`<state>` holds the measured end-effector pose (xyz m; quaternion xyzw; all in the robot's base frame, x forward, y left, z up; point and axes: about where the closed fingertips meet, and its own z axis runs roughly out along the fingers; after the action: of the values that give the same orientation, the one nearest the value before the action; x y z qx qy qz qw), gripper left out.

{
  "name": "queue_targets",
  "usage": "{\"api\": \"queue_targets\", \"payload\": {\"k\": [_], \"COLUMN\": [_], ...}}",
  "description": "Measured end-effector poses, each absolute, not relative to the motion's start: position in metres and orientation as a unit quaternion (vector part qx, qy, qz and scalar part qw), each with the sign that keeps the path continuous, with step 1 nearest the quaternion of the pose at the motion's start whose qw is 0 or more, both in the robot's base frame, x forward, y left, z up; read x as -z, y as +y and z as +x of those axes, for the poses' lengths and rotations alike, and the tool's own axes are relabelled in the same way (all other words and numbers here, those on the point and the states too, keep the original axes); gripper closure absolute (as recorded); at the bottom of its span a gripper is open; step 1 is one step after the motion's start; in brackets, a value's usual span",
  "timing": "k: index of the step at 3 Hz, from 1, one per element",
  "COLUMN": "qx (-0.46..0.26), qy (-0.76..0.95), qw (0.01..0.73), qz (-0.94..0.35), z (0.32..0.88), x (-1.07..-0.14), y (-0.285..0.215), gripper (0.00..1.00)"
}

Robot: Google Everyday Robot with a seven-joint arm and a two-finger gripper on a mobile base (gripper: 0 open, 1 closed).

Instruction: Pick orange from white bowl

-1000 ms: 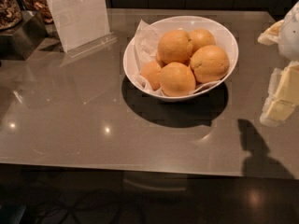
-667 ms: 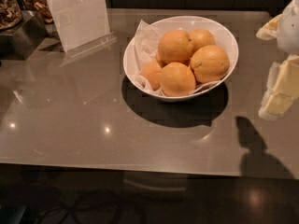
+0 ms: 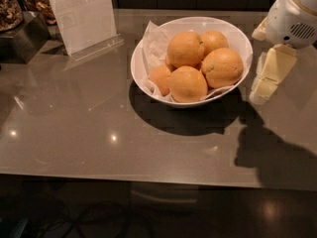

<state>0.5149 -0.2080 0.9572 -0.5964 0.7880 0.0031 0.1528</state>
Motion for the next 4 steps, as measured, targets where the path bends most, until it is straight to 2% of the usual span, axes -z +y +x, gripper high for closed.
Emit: {"api": "queue_targets", "payload": {"k": [1, 4], "qx": [-0.004, -0.078], "qy": [0.788, 0.779], "qw": [0.153, 0.183], "qz": [-0.596, -0.594], "z": [0.515, 0.543], "x": [-0.957, -0.949], "y": [-0.208, -0.181], "gripper": [0.00, 0.00]}}
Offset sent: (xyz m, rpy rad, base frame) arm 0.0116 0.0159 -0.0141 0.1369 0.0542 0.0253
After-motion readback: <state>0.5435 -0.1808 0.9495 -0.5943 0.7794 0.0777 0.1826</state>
